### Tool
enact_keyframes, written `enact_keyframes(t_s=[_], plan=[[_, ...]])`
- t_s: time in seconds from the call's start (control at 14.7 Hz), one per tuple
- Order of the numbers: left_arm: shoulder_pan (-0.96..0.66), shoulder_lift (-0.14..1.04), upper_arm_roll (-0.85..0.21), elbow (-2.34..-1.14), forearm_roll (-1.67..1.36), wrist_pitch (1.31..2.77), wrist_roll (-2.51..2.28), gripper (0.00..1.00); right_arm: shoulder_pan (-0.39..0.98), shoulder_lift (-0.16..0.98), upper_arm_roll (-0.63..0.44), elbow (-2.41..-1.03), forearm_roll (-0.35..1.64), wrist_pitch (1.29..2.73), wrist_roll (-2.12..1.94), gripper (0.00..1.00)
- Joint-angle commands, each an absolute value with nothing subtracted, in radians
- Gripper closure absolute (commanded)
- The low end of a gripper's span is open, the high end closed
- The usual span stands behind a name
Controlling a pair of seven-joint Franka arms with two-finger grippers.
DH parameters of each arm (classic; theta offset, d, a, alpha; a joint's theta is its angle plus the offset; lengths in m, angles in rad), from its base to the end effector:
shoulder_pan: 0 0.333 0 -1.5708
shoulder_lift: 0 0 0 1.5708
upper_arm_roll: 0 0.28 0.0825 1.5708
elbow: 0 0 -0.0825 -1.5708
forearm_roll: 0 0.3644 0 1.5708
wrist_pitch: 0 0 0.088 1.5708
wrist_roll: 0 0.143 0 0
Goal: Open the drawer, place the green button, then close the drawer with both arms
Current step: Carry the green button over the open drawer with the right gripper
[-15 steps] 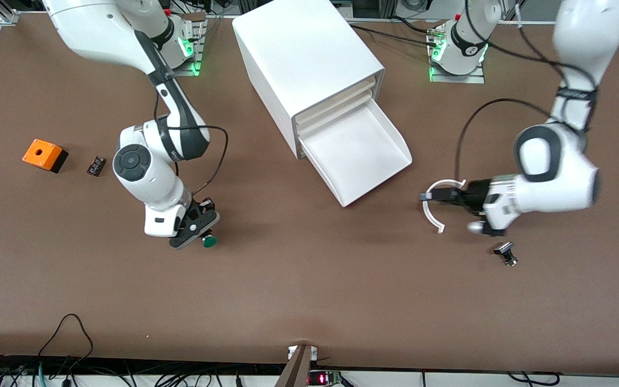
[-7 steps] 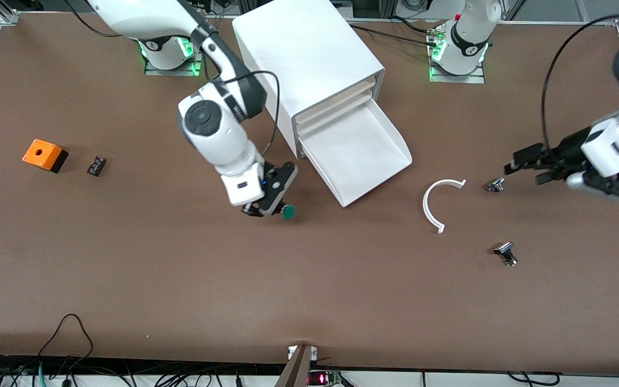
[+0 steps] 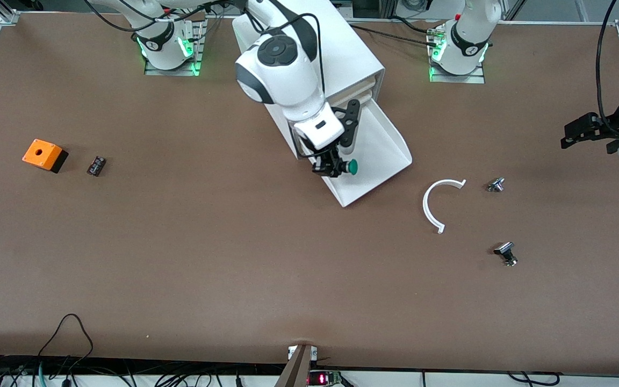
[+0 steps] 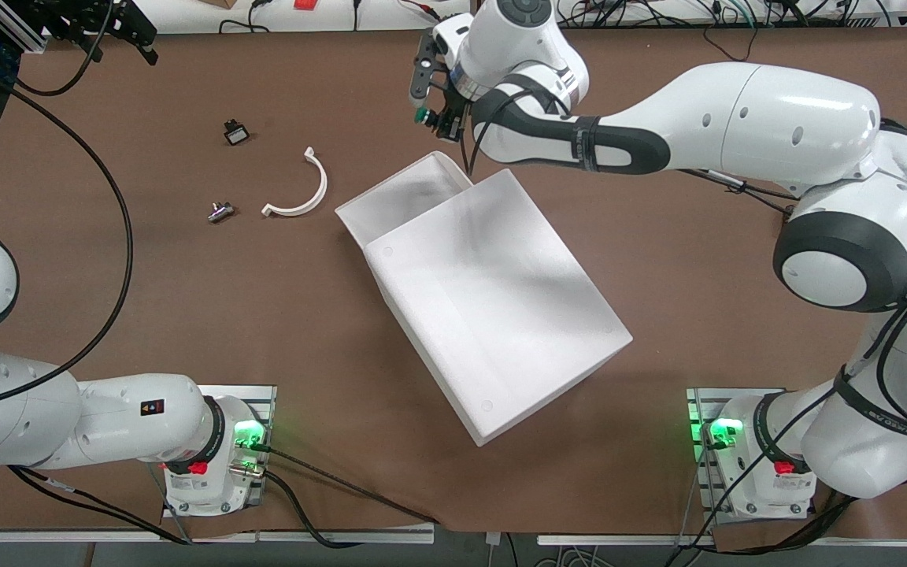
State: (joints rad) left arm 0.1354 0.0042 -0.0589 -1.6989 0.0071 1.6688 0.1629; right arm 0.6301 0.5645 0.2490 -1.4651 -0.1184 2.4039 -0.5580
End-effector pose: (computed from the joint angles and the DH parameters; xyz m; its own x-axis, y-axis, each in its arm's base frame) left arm 0.5372 0.0422 0.5004 0.9956 -0.0870 -0.0349 -0.0871 -0.9962 -0.0011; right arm 0.4817 0.5310 0.3468 0.0860 0.9373 0.3376 0.9713 -0.1543 0.1810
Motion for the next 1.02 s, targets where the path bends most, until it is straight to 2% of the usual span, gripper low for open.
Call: enact_keyframes(t_s=[0.0,0.41,0.95], plan=[[0.12,0.008,-0.058,-1.687,0.049,1.651,0.123,0.0,0.638,0.603,0.245,-1.431,-0.135,2.41,-0.708,0.74],[0.091,0.011,-0.046,-1.684,0.097,1.658,0.106,0.0,0.744,0.676,0.232,-1.433,-0.273,2.41,-0.747,0.74],[0.087,0.012,-0.048,-1.677,0.091,1.654,0.106,0.0,0.908,0.752,0.091,-1.433,-0.299,2.414,-0.744,0.73]])
